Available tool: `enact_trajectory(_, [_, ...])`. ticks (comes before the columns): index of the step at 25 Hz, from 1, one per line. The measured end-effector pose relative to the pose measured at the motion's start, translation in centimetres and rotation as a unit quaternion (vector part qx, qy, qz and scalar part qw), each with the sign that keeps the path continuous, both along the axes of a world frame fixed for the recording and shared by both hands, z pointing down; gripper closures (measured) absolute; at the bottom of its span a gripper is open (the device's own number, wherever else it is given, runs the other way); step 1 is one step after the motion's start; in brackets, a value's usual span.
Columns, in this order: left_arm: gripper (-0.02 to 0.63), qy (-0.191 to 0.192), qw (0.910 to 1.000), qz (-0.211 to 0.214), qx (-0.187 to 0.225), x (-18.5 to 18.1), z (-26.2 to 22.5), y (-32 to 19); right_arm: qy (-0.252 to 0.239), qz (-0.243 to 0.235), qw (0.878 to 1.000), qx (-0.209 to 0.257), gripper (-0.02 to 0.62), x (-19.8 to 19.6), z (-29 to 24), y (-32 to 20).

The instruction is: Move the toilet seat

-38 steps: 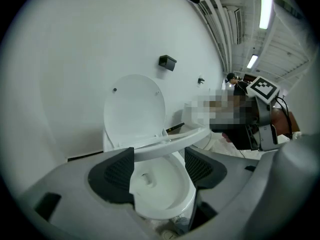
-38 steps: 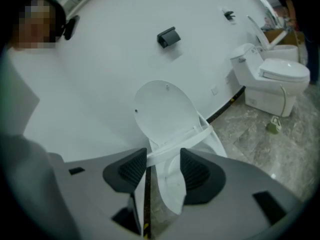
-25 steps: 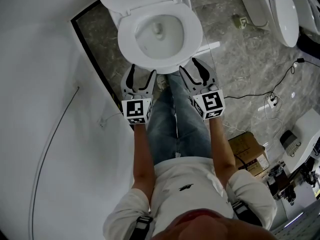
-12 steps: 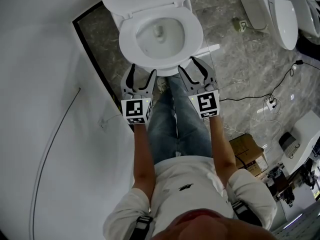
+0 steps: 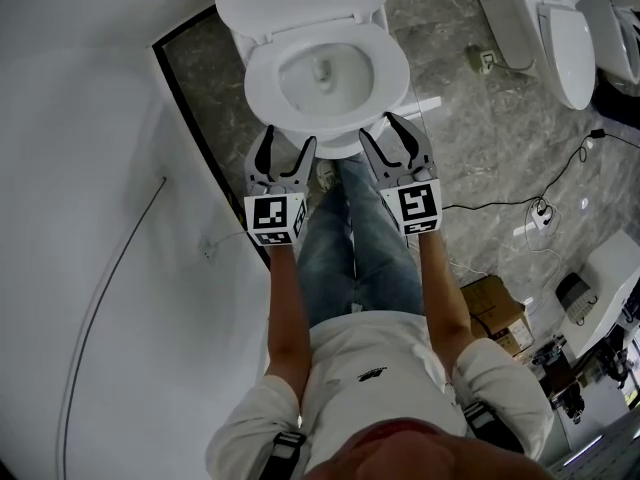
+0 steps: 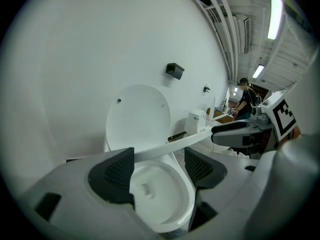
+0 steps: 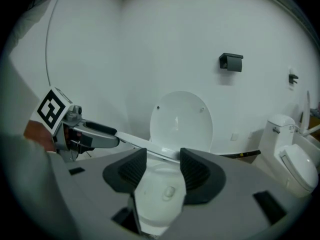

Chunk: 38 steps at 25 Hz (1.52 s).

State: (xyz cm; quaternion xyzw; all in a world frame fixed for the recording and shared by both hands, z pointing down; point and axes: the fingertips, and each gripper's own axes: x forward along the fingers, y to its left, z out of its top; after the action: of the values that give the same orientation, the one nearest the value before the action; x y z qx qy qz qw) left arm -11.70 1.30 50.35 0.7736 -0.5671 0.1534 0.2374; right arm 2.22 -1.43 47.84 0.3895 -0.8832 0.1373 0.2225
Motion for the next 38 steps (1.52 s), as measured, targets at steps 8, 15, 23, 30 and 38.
enact_trajectory(8, [0.299, 0.005, 1.0000, -0.006, 0.004, -0.5, -0.7, -1.2, -0.001, 0.000, 1.000, 0.006, 0.371, -0.5, -0.7, -1.3])
enact_trajectory(15, [0.299, 0.004, 0.9999, -0.011, 0.004, -0.7, -1.2, -1.9, 0.000, -0.001, 1.000, 0.005, 0.371, -0.6, -1.2, -2.0])
enact_trajectory(23, [0.299, 0.002, 0.9998, -0.018, 0.012, -1.3, -2.0, -3.2, -0.003, 0.000, 1.000, 0.012, 0.373, -0.9, -2.0, -3.4])
enact_trajectory(30, [0.300, 0.004, 0.9996, -0.022, 0.018, -1.7, -2.5, -4.2, -0.003, 0.001, 1.000, 0.017, 0.374, -1.2, -2.6, -4.5])
enact_trajectory(38, [0.301, 0.007, 0.9993, -0.028, 0.024, -2.2, -3.3, -5.6, -0.004, 0.003, 1.000, 0.023, 0.380, -1.5, -3.4, -5.9])
